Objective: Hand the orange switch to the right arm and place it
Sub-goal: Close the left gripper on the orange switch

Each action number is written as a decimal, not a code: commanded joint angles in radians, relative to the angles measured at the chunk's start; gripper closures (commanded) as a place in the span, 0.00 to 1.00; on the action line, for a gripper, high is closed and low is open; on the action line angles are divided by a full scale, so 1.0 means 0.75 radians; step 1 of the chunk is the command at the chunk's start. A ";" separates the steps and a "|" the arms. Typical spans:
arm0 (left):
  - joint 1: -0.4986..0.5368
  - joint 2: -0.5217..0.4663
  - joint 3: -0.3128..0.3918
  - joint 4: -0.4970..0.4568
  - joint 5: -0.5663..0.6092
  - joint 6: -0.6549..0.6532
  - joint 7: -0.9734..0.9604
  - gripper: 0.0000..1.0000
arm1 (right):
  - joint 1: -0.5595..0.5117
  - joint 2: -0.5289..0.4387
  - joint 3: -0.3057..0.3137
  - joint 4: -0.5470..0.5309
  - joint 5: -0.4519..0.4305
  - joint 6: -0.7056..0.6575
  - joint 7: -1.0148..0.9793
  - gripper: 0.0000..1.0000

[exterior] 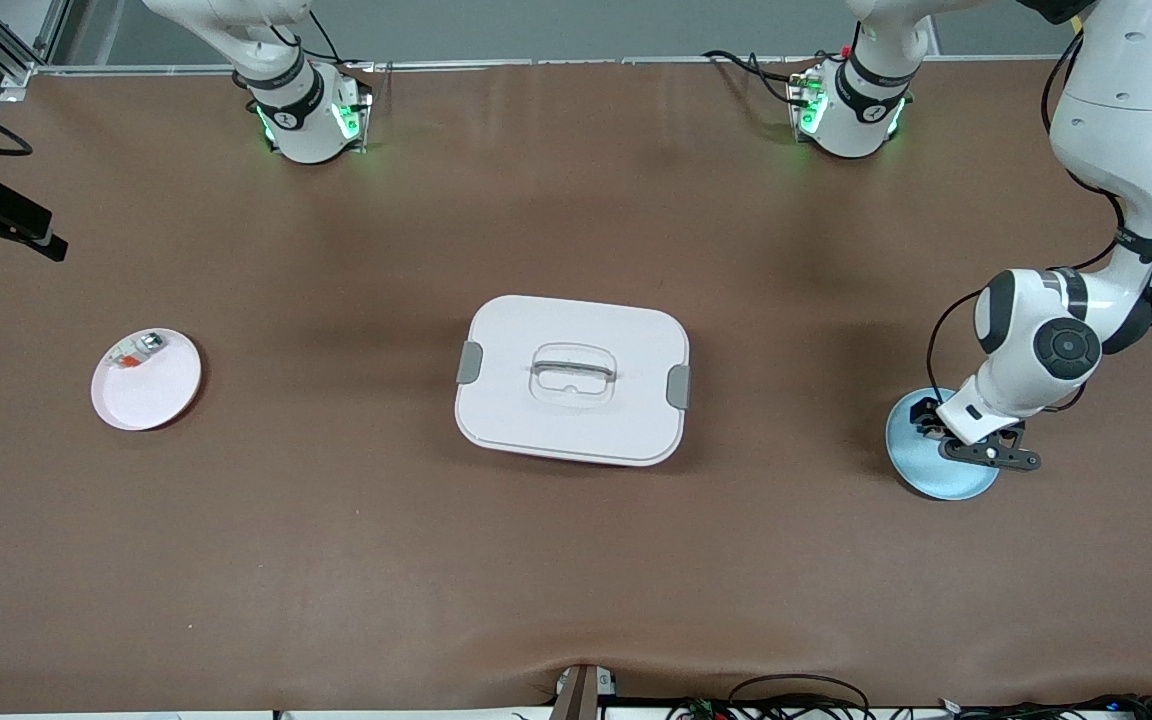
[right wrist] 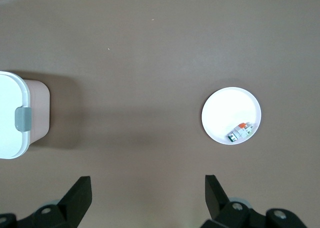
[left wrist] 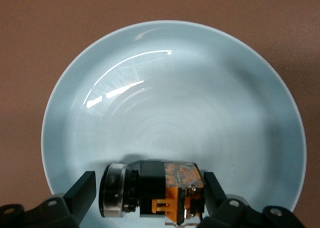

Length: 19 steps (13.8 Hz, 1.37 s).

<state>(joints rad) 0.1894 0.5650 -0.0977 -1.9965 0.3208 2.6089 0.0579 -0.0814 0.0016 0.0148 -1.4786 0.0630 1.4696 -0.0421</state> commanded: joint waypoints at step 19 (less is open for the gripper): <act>0.013 -0.135 -0.017 0.005 0.006 -0.063 0.001 0.80 | 0.006 -0.080 0.003 -0.127 -0.025 0.076 0.011 0.00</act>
<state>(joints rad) 0.1896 0.5065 -0.1012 -1.9782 0.3208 2.6013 0.0578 -0.0812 -0.0386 0.0155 -1.5527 0.0569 1.5150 -0.0422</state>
